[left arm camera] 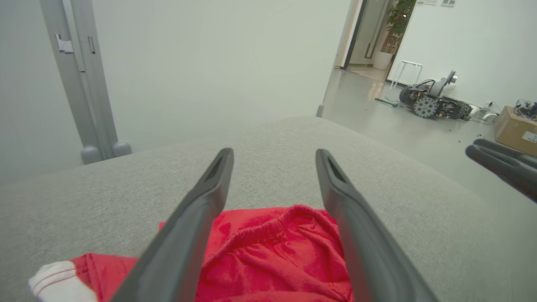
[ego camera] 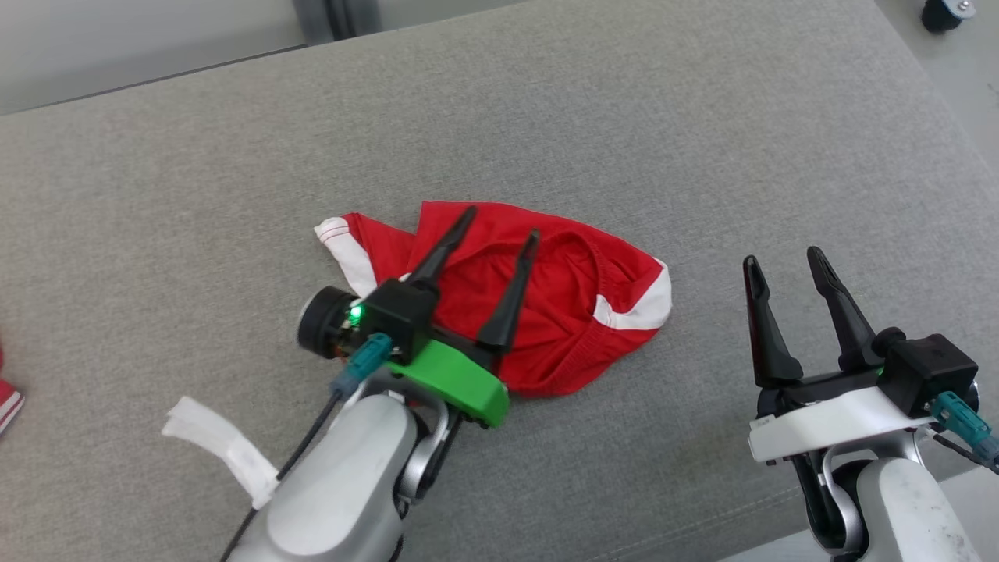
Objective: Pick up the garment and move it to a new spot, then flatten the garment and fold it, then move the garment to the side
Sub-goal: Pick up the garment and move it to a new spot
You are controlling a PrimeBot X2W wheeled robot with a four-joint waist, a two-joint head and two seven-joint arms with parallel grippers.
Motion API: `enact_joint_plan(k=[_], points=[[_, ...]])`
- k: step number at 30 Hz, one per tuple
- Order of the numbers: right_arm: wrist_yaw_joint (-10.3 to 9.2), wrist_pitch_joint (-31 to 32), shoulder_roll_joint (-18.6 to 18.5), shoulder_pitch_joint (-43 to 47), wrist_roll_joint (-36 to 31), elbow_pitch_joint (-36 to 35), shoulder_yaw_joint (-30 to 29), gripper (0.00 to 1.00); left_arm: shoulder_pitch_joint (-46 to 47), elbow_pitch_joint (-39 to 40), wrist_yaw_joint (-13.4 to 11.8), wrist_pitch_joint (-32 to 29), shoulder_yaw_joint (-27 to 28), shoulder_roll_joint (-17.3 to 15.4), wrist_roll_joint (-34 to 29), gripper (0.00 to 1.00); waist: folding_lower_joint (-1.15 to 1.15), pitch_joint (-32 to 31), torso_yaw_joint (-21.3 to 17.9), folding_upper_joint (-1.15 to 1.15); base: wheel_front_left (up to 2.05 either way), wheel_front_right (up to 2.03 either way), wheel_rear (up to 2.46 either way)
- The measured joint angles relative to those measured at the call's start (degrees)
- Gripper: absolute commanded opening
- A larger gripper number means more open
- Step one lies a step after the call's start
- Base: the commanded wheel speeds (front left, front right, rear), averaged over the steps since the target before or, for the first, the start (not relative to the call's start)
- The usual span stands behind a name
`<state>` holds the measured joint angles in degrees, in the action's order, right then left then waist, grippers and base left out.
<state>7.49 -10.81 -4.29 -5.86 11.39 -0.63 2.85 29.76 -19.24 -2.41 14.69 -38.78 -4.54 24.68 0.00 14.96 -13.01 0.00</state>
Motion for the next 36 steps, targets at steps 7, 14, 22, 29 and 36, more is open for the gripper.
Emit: enact_joint_plan(k=[7, 14, 22, 29, 36], points=[[0.01, 1.71, -0.67, 1.96, -0.43, -1.33, -0.55, 1.0, -6.44, 4.67, -4.01, 0.26, 10.22, -5.61, 2.07, 1.0, 0.0, -3.04, 4.93, 0.0, 0.0, 0.0, 0.0], [0.0, 3.34, -0.98, 3.58, -0.45, -2.66, -0.75, 1.0, -14.34, 10.45, -4.93, 0.43, 19.8, -10.17, 2.38, 1.0, 0.0, -6.25, 9.53, 0.0, 0.0, 0.0, 0.0], [0.0, 4.46, -1.02, 5.41, -0.45, -3.85, -0.57, 1.0, -20.96, 13.23, -3.36, 0.44, 24.41, -12.65, 2.78, 1.0, 0.0, -9.42, 12.58, 0.0, 0.0, 0.0, 0.0], [0.0, 5.73, -0.98, 8.12, -0.51, -4.43, -0.67, 1.0, -24.7, 12.79, -2.87, 0.42, 22.69, -13.27, 1.78, 1.0, 0.0, -11.91, 12.85, 0.0, 0.0, 0.0, 0.0], [0.0, 6.45, -0.7, 9.46, -0.48, -4.94, -0.97, 1.0, -26.26, 12.73, -3.64, 0.42, 21.98, -13.23, 0.81, 1.0, 0.0, -13.2, 12.5, 0.0, 0.0, 0.0, 0.0]])
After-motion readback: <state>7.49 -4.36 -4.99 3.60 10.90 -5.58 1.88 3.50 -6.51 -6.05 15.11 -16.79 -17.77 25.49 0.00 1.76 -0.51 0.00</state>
